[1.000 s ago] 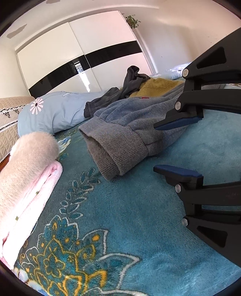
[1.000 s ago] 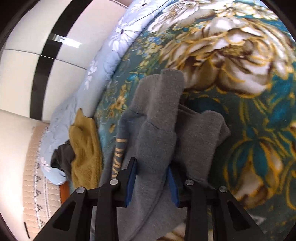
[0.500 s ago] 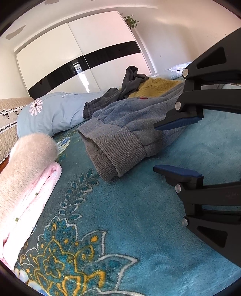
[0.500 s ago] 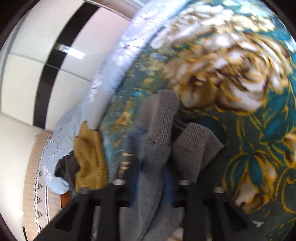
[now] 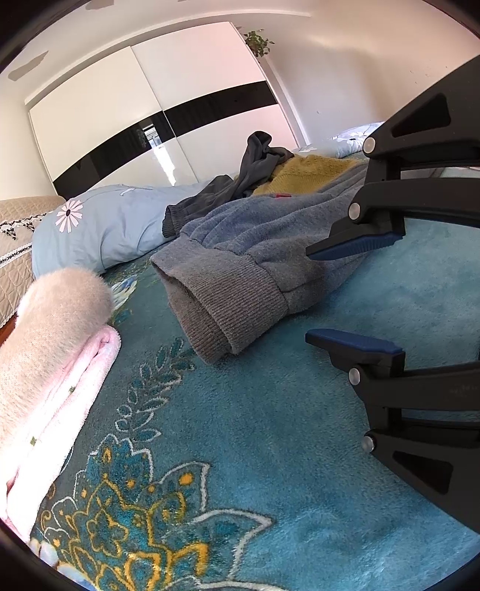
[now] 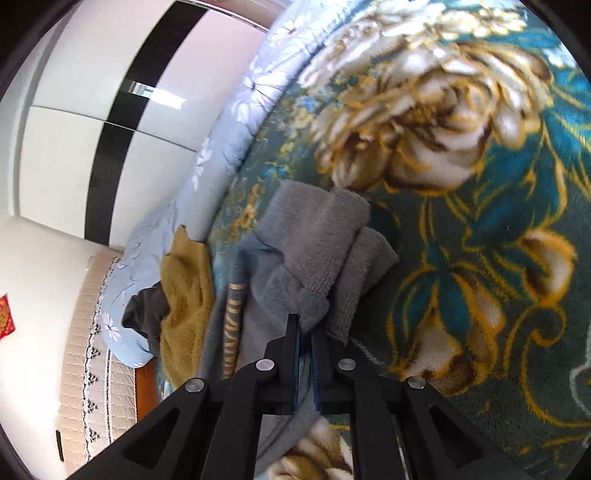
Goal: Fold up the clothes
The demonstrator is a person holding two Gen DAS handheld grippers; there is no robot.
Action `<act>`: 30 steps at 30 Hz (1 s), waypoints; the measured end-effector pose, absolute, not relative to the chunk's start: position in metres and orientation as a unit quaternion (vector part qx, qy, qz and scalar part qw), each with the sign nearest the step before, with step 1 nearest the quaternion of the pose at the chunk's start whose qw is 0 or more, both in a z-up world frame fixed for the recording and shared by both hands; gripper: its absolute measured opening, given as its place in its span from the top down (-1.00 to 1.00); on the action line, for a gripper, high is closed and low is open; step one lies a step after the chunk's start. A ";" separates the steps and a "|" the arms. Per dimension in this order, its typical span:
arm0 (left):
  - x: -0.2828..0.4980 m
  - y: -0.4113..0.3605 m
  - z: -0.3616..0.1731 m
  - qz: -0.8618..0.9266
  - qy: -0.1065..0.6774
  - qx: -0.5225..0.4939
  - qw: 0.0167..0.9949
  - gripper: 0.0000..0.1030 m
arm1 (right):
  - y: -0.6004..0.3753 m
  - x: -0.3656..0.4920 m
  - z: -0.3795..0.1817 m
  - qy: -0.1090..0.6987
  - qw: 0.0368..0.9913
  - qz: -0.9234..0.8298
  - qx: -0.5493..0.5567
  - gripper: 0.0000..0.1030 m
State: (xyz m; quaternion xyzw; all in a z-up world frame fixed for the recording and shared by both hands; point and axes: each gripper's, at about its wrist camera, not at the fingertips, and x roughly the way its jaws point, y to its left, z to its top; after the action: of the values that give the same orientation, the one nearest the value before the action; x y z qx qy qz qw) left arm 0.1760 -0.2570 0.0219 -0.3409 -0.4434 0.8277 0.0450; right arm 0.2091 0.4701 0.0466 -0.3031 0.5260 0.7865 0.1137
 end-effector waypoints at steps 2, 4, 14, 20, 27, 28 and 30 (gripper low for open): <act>0.177 -0.258 0.022 0.827 -0.446 -0.340 0.045 0.24 | 0.466 0.213 0.057 0.514 0.105 0.797 -0.299 0.70; 0.177 -0.259 0.021 0.824 -0.452 -0.339 0.046 0.24 | 0.462 0.218 0.061 0.504 0.105 0.804 -0.296 0.17; 0.146 -0.250 0.032 0.795 -0.462 -0.393 0.026 0.01 | 0.463 0.218 0.039 0.521 0.137 0.788 -0.299 -0.21; 0.120 -0.246 0.033 0.791 -0.451 -0.413 -0.026 0.00 | 0.466 0.208 0.035 0.517 0.116 0.798 -0.289 -0.20; 0.114 -0.248 0.030 0.794 -0.456 -0.399 -0.050 0.00 | 0.465 0.197 0.029 0.500 0.113 0.804 -0.301 0.47; 0.115 -0.247 0.030 0.797 -0.452 -0.397 -0.050 0.00 | 0.464 0.197 0.028 0.497 0.115 0.804 -0.305 0.54; 0.116 -0.253 0.025 0.790 -0.475 -0.385 -0.044 0.00 | 0.465 0.198 0.025 0.503 0.114 0.802 -0.301 0.57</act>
State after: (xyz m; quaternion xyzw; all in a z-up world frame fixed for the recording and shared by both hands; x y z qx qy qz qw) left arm 0.1165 -0.2529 0.0255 -0.3852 -0.4745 0.7903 -0.0439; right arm 0.1979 0.4655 0.0248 -0.3006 0.5027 0.8024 0.1141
